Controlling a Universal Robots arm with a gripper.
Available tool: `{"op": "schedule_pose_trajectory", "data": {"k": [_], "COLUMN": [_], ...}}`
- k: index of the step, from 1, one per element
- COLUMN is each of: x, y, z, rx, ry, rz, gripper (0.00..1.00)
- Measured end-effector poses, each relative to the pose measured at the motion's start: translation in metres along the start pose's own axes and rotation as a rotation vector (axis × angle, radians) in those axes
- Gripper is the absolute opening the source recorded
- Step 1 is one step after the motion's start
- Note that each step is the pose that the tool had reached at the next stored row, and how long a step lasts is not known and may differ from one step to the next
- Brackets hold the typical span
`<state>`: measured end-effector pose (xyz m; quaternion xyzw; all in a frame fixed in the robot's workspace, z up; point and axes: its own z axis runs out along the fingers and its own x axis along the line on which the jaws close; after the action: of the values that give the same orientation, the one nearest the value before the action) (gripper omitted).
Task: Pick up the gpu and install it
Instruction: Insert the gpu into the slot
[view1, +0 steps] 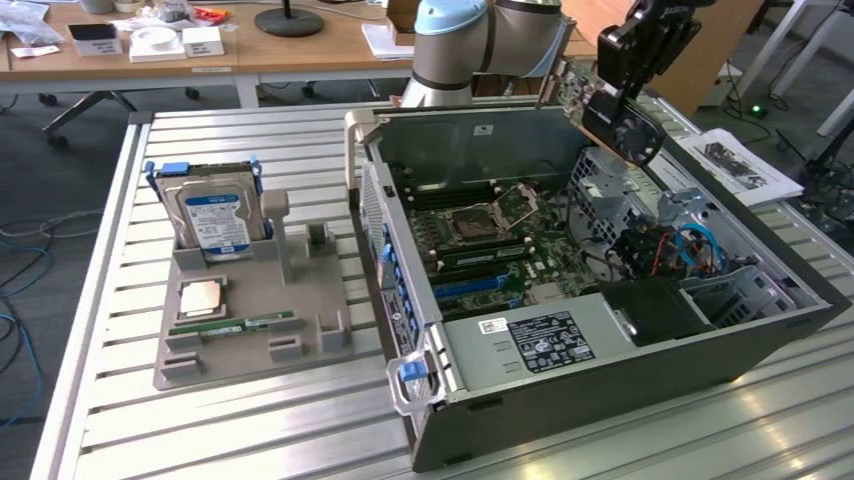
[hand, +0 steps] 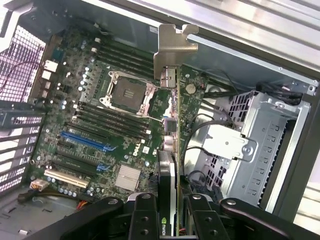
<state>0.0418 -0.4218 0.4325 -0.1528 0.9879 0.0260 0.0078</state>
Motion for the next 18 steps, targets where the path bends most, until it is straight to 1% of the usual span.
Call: {"op": "schedule_pose_trajectory", "data": {"k": [11,14,18], "x": [0.0,0.0,0.0], "y": [0.0,0.0,0.0], "z": [0.0001,0.0,0.0001], "rx": [-0.0002,-0.0008,-0.0022], "ry": [0.0003,0.0018,0.0045], "rz": [-0.007,-0.036,-0.091], "gripper": [0.27,0.27,0.27]}}
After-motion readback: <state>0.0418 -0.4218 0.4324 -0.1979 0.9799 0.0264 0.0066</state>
